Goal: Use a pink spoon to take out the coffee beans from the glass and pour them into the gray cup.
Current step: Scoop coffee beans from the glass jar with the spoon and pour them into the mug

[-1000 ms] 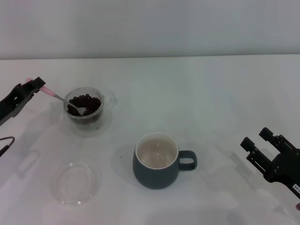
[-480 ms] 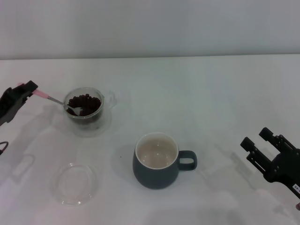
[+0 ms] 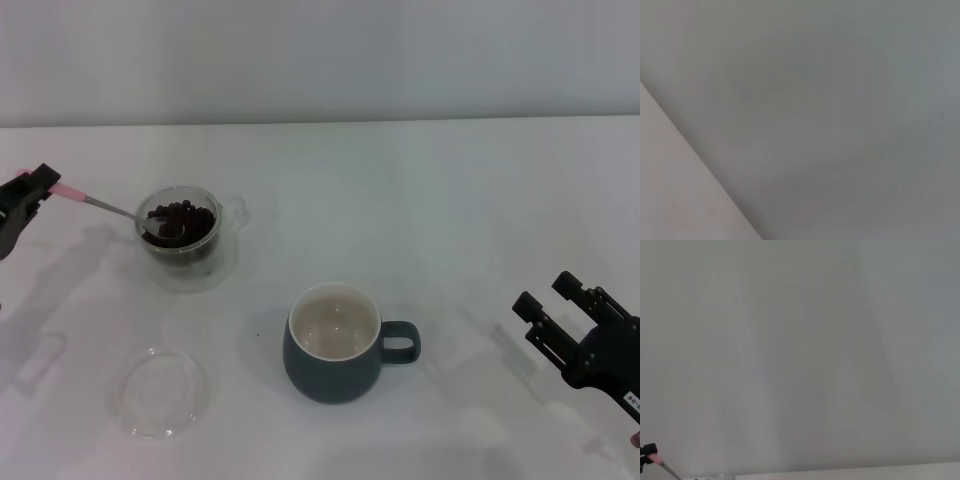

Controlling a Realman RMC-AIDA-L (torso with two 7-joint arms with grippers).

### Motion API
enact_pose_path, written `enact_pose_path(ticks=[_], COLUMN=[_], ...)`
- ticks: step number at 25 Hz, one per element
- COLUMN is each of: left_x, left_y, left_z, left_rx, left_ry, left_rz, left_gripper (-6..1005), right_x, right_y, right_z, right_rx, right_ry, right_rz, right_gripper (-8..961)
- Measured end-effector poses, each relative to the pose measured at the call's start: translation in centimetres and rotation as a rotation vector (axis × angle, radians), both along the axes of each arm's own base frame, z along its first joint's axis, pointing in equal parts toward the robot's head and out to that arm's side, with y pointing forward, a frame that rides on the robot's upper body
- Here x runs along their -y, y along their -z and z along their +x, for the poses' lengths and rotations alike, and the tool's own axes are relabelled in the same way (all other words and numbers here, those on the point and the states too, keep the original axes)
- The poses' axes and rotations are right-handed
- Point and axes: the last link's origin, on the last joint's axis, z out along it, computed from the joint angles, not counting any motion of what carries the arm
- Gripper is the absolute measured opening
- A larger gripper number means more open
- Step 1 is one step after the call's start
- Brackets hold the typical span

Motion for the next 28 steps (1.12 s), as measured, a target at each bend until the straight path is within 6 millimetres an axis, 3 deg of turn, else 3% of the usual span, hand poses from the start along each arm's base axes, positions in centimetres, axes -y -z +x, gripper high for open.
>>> enact_pose_path(ticks=[7, 16, 22, 28], left_x=[0.2, 0.3, 0.3, -0.3], left_y=[0.7, 3.5, 4.0, 4.2], left_z=[1.0, 4.1, 6.0, 7.6], left_rx=[0.029, 0.066, 0.088, -0.025], left_ry=[0.047, 0.167, 0.257, 0.37], left_rz=[-0.036, -0.211, -0.26, -0.321], left_gripper=[134, 135, 135, 135], right_x=[-0.1, -0.3, -0.3, -0.3], right_y=[0.0, 0.2, 0.4, 0.4], right_z=[-0.1, 0.1, 0.2, 0.2], right_rx=[0.0, 0.009, 0.014, 0.016], right_ry=[-0.003, 0.008, 0.019, 0.02], right_rz=[0.0, -0.008, -0.015, -0.016], right_gripper=[696, 696, 696, 696])
